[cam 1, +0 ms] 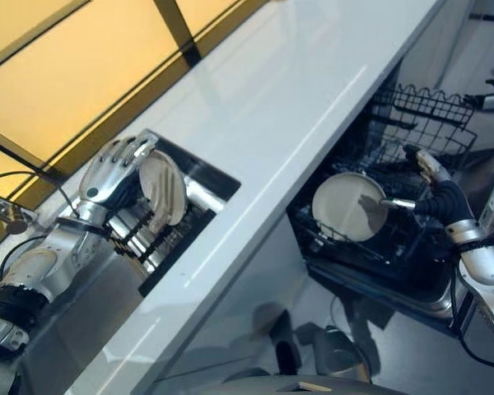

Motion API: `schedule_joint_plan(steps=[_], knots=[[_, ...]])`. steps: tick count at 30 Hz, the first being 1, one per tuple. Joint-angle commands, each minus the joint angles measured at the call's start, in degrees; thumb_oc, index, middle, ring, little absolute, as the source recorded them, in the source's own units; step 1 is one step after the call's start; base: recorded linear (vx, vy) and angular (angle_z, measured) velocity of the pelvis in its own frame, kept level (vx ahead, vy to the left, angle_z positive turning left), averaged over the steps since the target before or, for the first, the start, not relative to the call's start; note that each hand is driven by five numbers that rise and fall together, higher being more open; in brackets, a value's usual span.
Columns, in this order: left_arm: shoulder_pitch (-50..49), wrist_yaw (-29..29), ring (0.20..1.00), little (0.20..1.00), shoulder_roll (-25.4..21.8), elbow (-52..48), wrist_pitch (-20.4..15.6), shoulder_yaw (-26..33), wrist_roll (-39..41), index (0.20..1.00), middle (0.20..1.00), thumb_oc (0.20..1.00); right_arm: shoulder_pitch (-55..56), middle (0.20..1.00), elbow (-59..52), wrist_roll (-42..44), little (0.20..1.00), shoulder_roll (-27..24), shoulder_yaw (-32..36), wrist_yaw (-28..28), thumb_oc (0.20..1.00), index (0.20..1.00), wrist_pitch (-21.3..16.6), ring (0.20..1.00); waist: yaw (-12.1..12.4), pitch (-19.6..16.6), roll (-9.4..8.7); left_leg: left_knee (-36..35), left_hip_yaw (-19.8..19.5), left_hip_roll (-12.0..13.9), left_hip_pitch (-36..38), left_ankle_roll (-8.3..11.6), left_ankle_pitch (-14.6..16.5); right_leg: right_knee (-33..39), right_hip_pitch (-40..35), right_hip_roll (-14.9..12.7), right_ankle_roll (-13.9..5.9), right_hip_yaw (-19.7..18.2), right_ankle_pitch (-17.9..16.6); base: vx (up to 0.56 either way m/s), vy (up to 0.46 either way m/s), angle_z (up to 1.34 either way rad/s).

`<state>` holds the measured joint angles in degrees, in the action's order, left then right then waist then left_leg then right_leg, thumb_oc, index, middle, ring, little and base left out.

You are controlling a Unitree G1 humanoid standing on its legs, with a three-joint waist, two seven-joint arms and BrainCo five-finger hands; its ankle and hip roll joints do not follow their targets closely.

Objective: Pick up plates and place into dishwasher.

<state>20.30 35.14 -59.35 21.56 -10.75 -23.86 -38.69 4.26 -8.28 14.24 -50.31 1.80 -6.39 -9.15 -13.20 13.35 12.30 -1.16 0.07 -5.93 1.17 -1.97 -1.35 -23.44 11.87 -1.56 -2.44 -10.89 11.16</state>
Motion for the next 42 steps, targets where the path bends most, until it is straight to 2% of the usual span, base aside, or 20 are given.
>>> schedule_joint_plan(steps=[1,11,18,24,30,31,32,33,36,42], knots=[[6.0,3.4,1.0,1.0,-0.4,4.1,2.6,0.8,-0.8,1.0,1.0,1.0,-4.8,1.0,-1.6,2.0,1.0,-2.0,0.7,-0.7,1.0,1.0,-2.1,1.0,0.6,-0.1,-2.33,6.6,1.4,-0.9,-4.4,0.32,6.1,8.1,1.4,-2.5,-4.2,-0.5,-6.7,0.01,0.093,-0.13],[10.2,5.2,1.0,1.0,3.6,11.0,6.8,-3.2,-5.3,1.0,1.0,1.0,-8.8,1.0,-0.8,1.7,1.0,-5.3,-0.2,-0.2,1.0,1.0,-1.0,1.0,-0.8,4.0,-1.66,9.9,4.0,-1.7,-8.8,0.43,5.8,5.5,6.7,-3.5,-4.15,-0.8,-7.5,0.03,0.119,-0.06],[11.8,5.4,1.0,1.0,5.9,16.5,11.1,-4.1,-5.6,1.0,1.0,1.0,-12.3,1.0,-0.8,1.5,1.0,-7.7,-0.7,0.8,1.0,1.0,0.8,1.0,-1.5,6.2,-0.63,11.2,5.4,-2.2,-11.3,0.8,5.4,4.9,9.6,-4.5,-4.02,-0.9,-8.3,0.04,0.108,-0.17],[12.3,8.5,1.0,1.0,7.8,20.0,15.4,-3.2,-7.1,1.0,1.0,1.0,-13.2,1.0,-1.6,1.0,1.0,-8.4,-0.3,1.7,1.0,1.0,2.2,1.0,-1.8,7.3,0.19,11.6,6.0,-2.5,-12.7,1.13,4.9,4.6,11.2,-5.2,-3.76,-0.8,-8.5,0.04,0.064,-0.13],[13.3,4.1,1.0,1.0,10.2,23.4,18.0,-3.7,-10.3,1.0,1.0,1.0,-14.7,1.0,-2.8,0.4,1.0,-9.4,0.3,3.6,1.0,1.0,4.6,1.0,-2.5,7.9,1.59,11.6,6.6,-3.0,-13.1,1.45,4.4,4.2,12.2,-5.7,-3.44,-1.0,-8.6,0.03,0.074,-0.05],[13.1,3.7,0.696,0.696,10.3,23.7,18.3,-4.1,-9.5,0.696,0.696,0.696,-15.1,1.0,-3.1,0.2,1.0,-9.4,0.4,3.9,1.0,1.0,5.3,1.0,-2.6,8.1,1.86,11.6,6.7,-3.0,-13.3,1.67,4.2,4.1,12.3,-5.8,-3.42,-1.1,-8.6,0.01,0.052,-0.21],[12.8,2.9,0.285,0.285,10.5,24.2,18.0,-4.0,-9.3,0.285,0.285,0.285,-15.4,1.0,-3.3,-0.1,1.0,-9.5,0.5,4.2,1.0,1.0,5.7,1.0,-2.7,8.3,2.01,11.6,6.7,-3.0,-13.3,1.75,4.1,4.1,12.4,-5.8,-3.36,-1.1,-8.6,0.0,0.041,-0.14],[12.7,1.5,0.2,0.2,10.6,24.6,17.9,-4.1,-8.9,0.2,0.2,0.2,-15.5,1.0,-3.4,-0.2,1.0,-9.5,0.7,4.4,1.0,1.0,6.1,1.0,-2.7,8.5,2.11,11.5,6.8,-3.0,-13.3,1.79,4.1,4.1,12.3,-5.9,-3.33,-1.1,-8.6,0.0,0.028,-0.06],[12.4,-3.1,0.2,0.2,11.0,25.8,17.7,-4.6,-8.2,0.2,0.2,0.2,-15.5,1.0,-3.9,-0.5,1.0,-9.5,1.5,5.1,1.0,1.0,6.8,1.0,-3.0,8.7,2.49,11.2,6.8,-3.0,-13.1,1.96,3.8,4.3,12.1,-6.1,-3.21,-1.1,-8.7,0.0,0.012,-0.03],[11.2,-7.5,0.2,0.2,11.4,26.9,14.9,-4.8,-9.2,0.2,0.2,0.2,-13.4,1.0,-5.1,-1.6,1.0,-8.8,4.4,7.4,1.0,1.0,7.5,1.0,-3.3,8.5,3.32,10.5,6.2,-3.3,-11.3,2.31,3.6,5.4,9.8,-6.8,-3.09,-1.0,-8.7,0.01,0.011,-0.03]])
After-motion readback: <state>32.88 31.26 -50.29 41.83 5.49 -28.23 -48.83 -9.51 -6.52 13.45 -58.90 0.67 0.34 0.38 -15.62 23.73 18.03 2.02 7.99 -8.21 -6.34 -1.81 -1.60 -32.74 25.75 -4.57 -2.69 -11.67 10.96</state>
